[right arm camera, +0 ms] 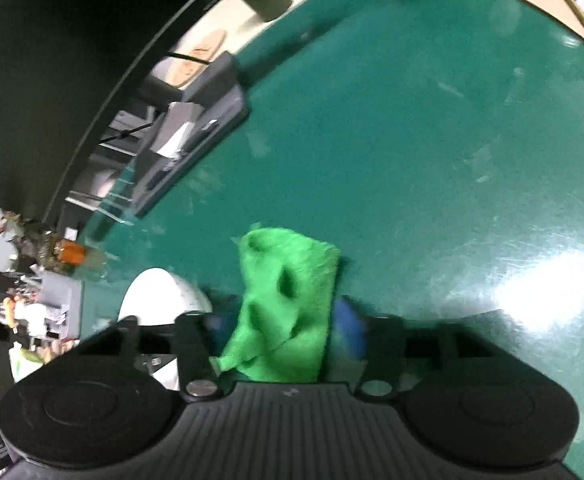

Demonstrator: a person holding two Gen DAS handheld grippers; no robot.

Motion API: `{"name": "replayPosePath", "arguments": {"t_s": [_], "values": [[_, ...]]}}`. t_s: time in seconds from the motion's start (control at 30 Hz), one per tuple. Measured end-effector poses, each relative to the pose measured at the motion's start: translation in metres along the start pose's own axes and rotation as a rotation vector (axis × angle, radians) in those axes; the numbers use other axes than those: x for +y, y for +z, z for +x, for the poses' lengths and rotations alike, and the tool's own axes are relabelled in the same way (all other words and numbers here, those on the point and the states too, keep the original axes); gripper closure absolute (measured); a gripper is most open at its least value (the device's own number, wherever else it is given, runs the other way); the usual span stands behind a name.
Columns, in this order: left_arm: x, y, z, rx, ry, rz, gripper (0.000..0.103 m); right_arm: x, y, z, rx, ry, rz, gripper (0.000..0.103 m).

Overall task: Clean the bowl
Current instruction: 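Grasp the white bowl rim with the left gripper while the right gripper grasps the green cloth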

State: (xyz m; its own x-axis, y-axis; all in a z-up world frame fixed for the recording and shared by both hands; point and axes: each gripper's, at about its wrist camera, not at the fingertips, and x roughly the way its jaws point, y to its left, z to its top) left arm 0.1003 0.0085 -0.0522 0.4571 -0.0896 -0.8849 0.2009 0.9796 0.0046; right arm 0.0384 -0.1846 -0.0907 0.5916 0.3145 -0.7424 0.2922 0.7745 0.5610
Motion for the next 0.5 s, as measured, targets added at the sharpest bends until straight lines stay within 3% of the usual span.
{"name": "replayPosePath", "arguments": {"t_s": [0.03, 0.1, 0.27, 0.33, 0.43, 0.5], "values": [[0.002, 0.001, 0.0, 0.006, 0.007, -0.02, 0.074, 0.004, 0.001, 0.004, 0.02, -0.043, -0.058, 0.097], [0.008, 0.001, -0.001, 0.017, -0.026, -0.017, 0.082, 0.003, 0.005, 0.009, 0.039, -0.04, -0.073, 0.097], [0.016, -0.007, -0.01, 0.043, -0.072, -0.022, 0.085, 0.01, 0.012, 0.003, 0.061, -0.013, -0.18, 0.097], [0.016, -0.014, -0.015, 0.043, -0.062, -0.016, 0.084, 0.013, 0.005, -0.003, 0.125, 0.044, -0.23, 0.097], [0.016, -0.021, -0.021, 0.053, -0.055, -0.011, 0.084, 0.031, -0.02, -0.017, 0.197, 0.105, -0.473, 0.097], [0.016, -0.026, -0.024, 0.06, -0.055, 0.0, 0.084, 0.051, -0.046, -0.026, 0.202, 0.104, -0.721, 0.097]]}}
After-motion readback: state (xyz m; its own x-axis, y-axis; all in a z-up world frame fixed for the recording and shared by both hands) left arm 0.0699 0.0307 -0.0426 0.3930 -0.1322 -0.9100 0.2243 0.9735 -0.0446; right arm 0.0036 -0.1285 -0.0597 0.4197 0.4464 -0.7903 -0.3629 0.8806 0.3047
